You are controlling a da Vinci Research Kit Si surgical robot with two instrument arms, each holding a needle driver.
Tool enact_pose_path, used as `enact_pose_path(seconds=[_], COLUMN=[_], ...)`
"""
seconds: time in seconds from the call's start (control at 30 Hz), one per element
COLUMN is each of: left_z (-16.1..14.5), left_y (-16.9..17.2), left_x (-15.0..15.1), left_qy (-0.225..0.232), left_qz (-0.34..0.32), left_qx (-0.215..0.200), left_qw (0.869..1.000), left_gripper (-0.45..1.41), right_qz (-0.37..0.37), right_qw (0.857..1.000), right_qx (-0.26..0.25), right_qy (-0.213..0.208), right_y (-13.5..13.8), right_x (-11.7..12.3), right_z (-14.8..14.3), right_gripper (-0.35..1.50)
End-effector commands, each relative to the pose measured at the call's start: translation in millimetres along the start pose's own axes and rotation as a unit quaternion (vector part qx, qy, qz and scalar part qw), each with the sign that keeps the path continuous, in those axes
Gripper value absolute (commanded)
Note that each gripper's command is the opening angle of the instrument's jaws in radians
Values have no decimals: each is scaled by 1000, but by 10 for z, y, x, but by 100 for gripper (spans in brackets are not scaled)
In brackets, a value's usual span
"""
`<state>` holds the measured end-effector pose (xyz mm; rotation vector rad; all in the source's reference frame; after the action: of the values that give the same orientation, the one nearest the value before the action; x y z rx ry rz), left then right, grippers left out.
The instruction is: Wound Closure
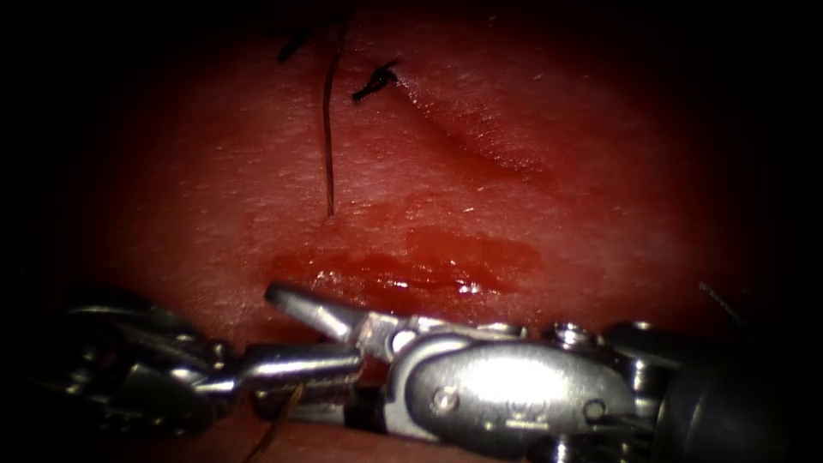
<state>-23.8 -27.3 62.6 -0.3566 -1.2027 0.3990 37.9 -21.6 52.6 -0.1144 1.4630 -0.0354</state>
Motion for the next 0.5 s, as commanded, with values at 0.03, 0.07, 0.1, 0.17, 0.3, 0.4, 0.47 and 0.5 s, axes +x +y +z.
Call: enact_pose_path(seconds=[0.03, 0.07, 0.1, 0.17, 0.3, 0.4, 0.47, 0.5], left_z=[6, 6, 6, 6, 5, 5, 5, 5], left_y=[-1, 0, 0, 0, -1, -1, -1, -1], left_x=[2, 2, 2, 2, 2, 2, 2, 2], left_qy=[0, 0, 0, -1, -3, -4, -6, -6], left_qz=[0, 0, 0, -6, -6, -9, -12, -12], left_qx=[0, 0, 0, 0, 2, 3, 3, 3], left_qw=[1000, 1000, 1000, 1000, 1000, 1000, 1000, 1000], left_gripper=[-45, -45, -45, -45, -45, -45, -45, -45], right_qz=[-12, -19, -22, -21, 11, 11, 14, 14], right_qw=[1000, 1000, 999, 999, 1000, 999, 999, 999], right_qx=[8, 14, 22, 26, 19, 29, 30, 28], right_qy=[-3, -7, -10, -9, -22, -18, -21, -21], right_y=[0, 0, -1, -5, 2, 5, 8, 10], right_x=[-6, -8, -9, -9, -9, -13, -16, -18], right_z=[4, 3, 1, -6, -7, -7, -3, -2], right_gripper=[-35, -35, -35, -35, -35, -35, 79, 109])
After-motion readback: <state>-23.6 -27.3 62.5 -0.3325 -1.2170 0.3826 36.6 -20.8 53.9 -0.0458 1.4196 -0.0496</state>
